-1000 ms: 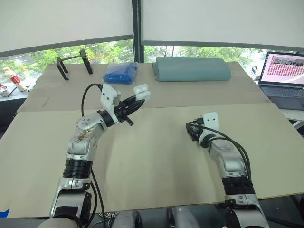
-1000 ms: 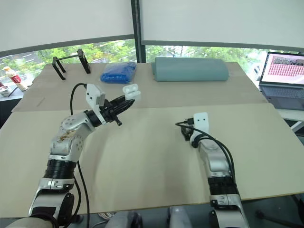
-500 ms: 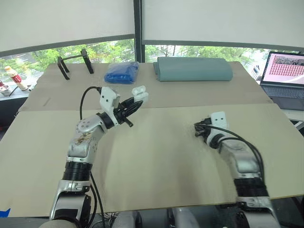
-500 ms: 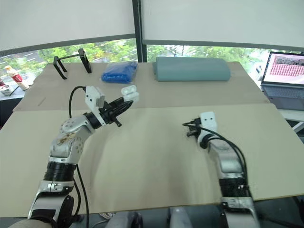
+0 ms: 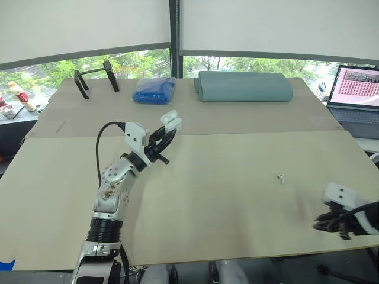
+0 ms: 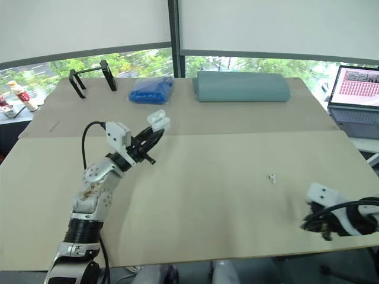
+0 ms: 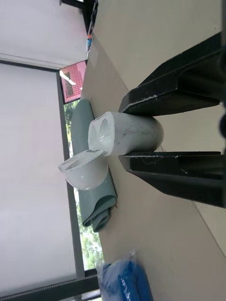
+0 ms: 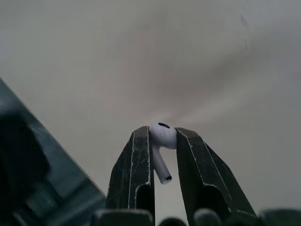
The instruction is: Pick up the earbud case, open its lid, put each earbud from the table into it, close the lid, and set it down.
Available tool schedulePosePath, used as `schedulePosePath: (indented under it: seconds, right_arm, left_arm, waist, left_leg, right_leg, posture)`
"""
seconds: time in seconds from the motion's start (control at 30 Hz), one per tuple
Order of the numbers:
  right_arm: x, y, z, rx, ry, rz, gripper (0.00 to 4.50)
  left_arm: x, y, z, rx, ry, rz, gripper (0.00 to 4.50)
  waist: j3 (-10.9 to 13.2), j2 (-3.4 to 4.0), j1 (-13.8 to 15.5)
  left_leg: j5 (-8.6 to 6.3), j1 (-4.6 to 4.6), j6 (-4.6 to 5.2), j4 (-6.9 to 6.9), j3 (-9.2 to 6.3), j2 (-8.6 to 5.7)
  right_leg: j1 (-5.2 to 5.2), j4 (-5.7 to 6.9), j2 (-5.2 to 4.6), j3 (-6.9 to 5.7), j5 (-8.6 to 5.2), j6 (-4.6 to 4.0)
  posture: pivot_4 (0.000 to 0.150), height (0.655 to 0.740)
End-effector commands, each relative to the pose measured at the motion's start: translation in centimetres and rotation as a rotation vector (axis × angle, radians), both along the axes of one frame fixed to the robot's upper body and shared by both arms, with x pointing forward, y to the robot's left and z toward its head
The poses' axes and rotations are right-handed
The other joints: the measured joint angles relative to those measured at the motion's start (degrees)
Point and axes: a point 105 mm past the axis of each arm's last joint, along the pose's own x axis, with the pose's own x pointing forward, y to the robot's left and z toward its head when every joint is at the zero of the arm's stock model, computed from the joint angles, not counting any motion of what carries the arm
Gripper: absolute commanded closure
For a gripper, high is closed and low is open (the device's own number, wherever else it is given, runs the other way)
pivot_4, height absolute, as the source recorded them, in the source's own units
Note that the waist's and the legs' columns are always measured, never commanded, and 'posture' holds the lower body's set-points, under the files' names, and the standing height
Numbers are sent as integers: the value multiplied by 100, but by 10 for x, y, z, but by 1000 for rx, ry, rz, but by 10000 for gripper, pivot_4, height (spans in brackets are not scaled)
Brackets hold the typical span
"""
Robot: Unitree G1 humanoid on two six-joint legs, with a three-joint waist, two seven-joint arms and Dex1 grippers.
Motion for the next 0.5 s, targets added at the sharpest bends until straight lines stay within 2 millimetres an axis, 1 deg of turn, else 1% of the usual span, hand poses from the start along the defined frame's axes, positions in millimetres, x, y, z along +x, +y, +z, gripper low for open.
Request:
schedulePosePath:
  seconds: [0.03, 0.17, 0.27, 0.33, 0.4, 0.47, 0.5]
  right_arm:
    - [7, -18, 4, -113, -57, 101, 41713]
    - [8, -29, 0, -125, -51, 102, 41713]
    - [12, -31, -2, -114, -63, 97, 41713]
    - [12, -32, -5, -104, -52, 89, 41713]
    - [9, -34, -9, -110, -24, 83, 31299]
    - [5, -37, -12, -120, 11, 76, 24924]
    - [3, -39, -12, -128, 26, 73, 24924]
  left_arm:
    - [-6, 2, 17, -5, -65, 9, 39427]
    - [-7, 5, 19, -1, -64, 16, 39427]
    - [-8, 6, 19, 3, -63, 19, 39427]
    - [-8, 6, 19, 6, -60, 20, 39427]
    - [-9, 6, 18, 9, -56, 18, 39427]
    - [-9, 5, 18, 10, -53, 16, 39427]
    - [-10, 5, 18, 11, -51, 15, 39427]
  waist:
    - [0, 0, -1]
    - [0, 1, 25]
    - [0, 1, 25]
    - [0, 1, 24]
    - [0, 1, 33]
    - [0, 1, 42]
    - [0, 1, 57]
  left_leg:
    - [3, 3, -1, 3, 0, 1]
    - [27, 8, -17, -1, -3, 6]
    - [29, 9, -21, -6, -4, 9]
    - [29, 7, -20, -5, -4, 9]
    - [28, 4, -18, -2, -3, 7]
    - [27, 3, -17, 1, -3, 7]
    - [27, 4, -17, 0, -3, 8]
  right_leg:
    - [1, 2, 0, 1, 0, -8]
    - [1, 8, 8, 2, 5, -32]
    - [1, 9, 12, 1, 7, -34]
    - [1, 6, 12, 2, 16, -21]
    - [1, 5, 8, 2, 23, -30]
    - [2, 4, 8, 1, 23, -34]
    - [2, 4, 8, 0, 22, -33]
  posture:
    - [1500, 7400]
    - [1500, 7400]
    - [1500, 7400]
    - [1500, 7400]
    - [1500, 7400]
    - [1500, 7400]
    - [1500, 7400]
